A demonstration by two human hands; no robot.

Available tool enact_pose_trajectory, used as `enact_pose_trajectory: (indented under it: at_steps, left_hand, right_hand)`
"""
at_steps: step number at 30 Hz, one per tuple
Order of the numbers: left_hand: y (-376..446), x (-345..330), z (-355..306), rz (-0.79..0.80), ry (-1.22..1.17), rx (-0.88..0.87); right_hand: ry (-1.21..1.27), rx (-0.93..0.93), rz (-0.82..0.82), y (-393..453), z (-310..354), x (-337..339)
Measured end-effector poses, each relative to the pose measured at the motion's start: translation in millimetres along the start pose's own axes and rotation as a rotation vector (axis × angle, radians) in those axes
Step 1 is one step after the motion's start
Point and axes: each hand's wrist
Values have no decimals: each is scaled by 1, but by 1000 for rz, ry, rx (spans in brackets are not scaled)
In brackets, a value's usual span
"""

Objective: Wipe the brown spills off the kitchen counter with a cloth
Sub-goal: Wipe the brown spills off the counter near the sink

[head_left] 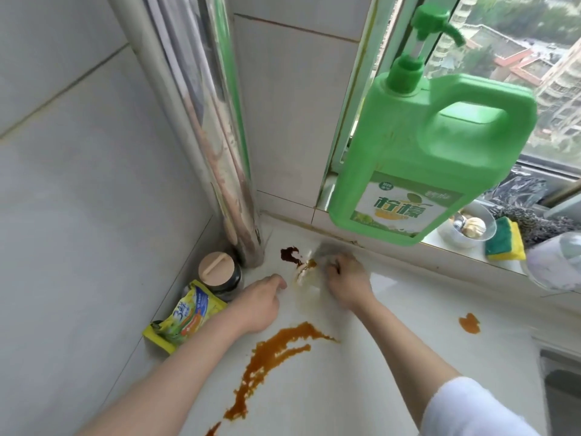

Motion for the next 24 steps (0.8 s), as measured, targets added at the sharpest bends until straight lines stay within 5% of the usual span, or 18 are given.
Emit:
enact_pose_trajectory:
  at_steps: [5,8,12,17,24]
  left_hand:
    - [7,7,9,5,32,-82]
    - [9,8,8,-1,166,-205]
    - [1,-1,7,-12,372,-274]
    - [-6,-1,10,-10,375,-272]
    - [-12,2,4,34,300,-221]
  right_hand:
    - [2,308,210,7,25,-33]
    - [-90,279,287,1,11,-5]
    - [-55,337,154,22,15,-11]
    - [1,498,208,36,49,-50]
    - [25,377,184,20,12,-20]
Point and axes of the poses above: each hand's wrist, its own y-axis towards the middle knuckle, its own x-axis out of the back of the hand, z = x × y, and after that the axes turned 10 degrees about -z, right-handed
